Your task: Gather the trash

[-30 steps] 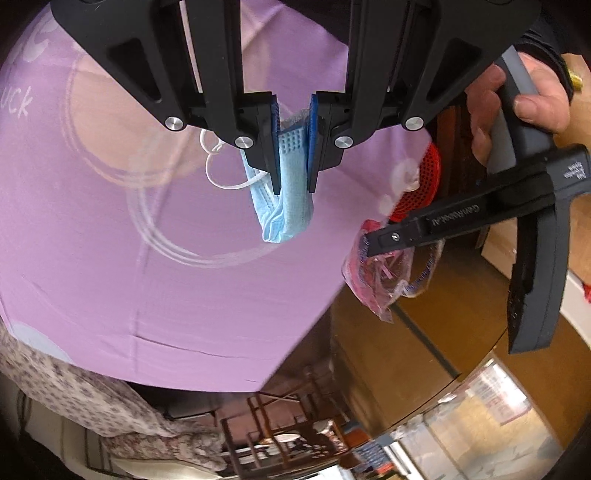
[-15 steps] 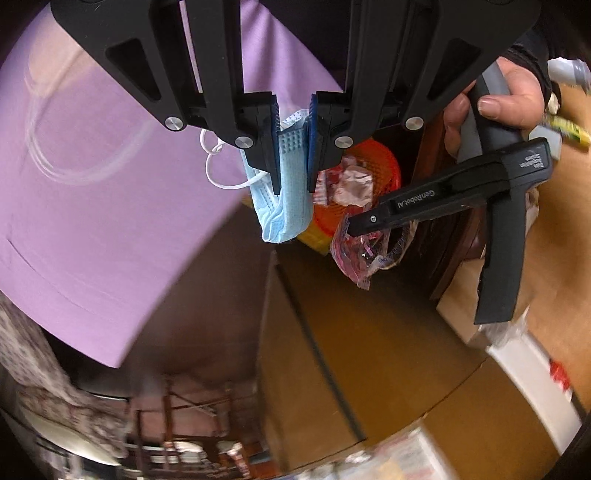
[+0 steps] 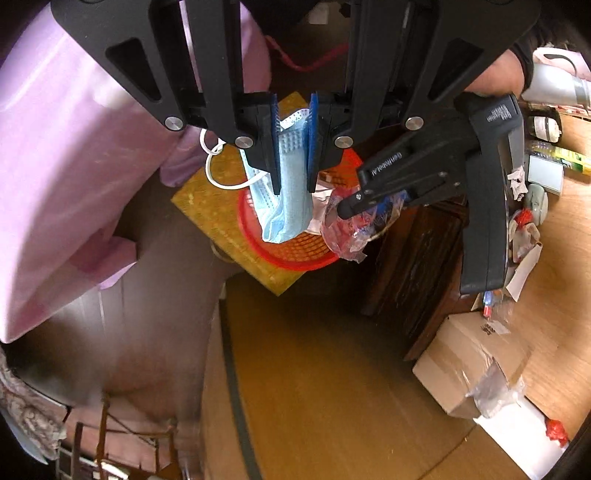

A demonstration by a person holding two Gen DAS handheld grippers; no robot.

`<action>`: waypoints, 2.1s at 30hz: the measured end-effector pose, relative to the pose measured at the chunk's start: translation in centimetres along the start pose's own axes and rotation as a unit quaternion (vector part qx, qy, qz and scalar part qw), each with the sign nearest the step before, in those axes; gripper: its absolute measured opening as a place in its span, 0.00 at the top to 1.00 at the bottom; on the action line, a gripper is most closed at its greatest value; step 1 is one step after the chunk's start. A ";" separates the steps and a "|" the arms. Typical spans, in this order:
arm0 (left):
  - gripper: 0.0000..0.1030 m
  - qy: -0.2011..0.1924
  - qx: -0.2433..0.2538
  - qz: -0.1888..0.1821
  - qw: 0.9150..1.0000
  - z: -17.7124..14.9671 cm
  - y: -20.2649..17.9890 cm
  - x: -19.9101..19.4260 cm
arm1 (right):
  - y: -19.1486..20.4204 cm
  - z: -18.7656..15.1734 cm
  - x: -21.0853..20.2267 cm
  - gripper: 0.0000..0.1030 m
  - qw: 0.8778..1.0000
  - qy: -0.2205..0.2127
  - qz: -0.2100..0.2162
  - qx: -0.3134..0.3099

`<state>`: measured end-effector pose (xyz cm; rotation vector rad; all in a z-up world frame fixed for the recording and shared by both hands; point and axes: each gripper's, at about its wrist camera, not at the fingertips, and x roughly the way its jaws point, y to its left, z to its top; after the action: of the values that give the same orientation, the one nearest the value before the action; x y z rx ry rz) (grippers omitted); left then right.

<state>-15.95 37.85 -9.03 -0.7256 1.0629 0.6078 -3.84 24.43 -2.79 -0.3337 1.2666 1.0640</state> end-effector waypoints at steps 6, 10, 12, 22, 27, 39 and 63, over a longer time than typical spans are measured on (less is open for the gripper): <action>0.72 0.010 -0.005 0.023 1.000 -0.6 1.9 1.3 | 0.5 0.8 3.2 0.86 0.999 0.030 0.018 0.040; 0.72 0.023 -0.011 0.035 0.999 -1.4 3.3 2.3 | 1.2 1.3 5.0 0.85 0.997 0.038 0.026 0.062; 0.72 0.028 -0.014 0.037 0.999 -1.6 3.7 2.7 | 1.4 1.2 5.6 0.85 0.997 0.039 0.028 0.063; 0.71 0.040 -0.018 0.036 0.998 -1.8 3.6 4.0 | 1.8 1.0 7.3 0.85 0.996 0.047 0.047 0.062; 0.57 0.037 -0.019 0.051 0.998 -1.7 3.4 3.8 | 1.9 1.1 7.2 0.61 0.996 0.029 0.049 0.061; 0.31 0.031 -0.007 0.074 0.997 -1.8 2.8 2.1 | 1.5 0.5 5.2 0.60 0.999 0.023 -0.017 0.044; 0.11 -0.003 0.005 0.097 0.995 -3.1 0.8 -5.6 | 2.2 -2.0 -2.2 0.24 0.997 -0.019 -0.076 0.013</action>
<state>-20.33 35.40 -4.97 -0.6142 1.1377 0.7698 -6.68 23.06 -0.74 -0.3813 1.2013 0.9197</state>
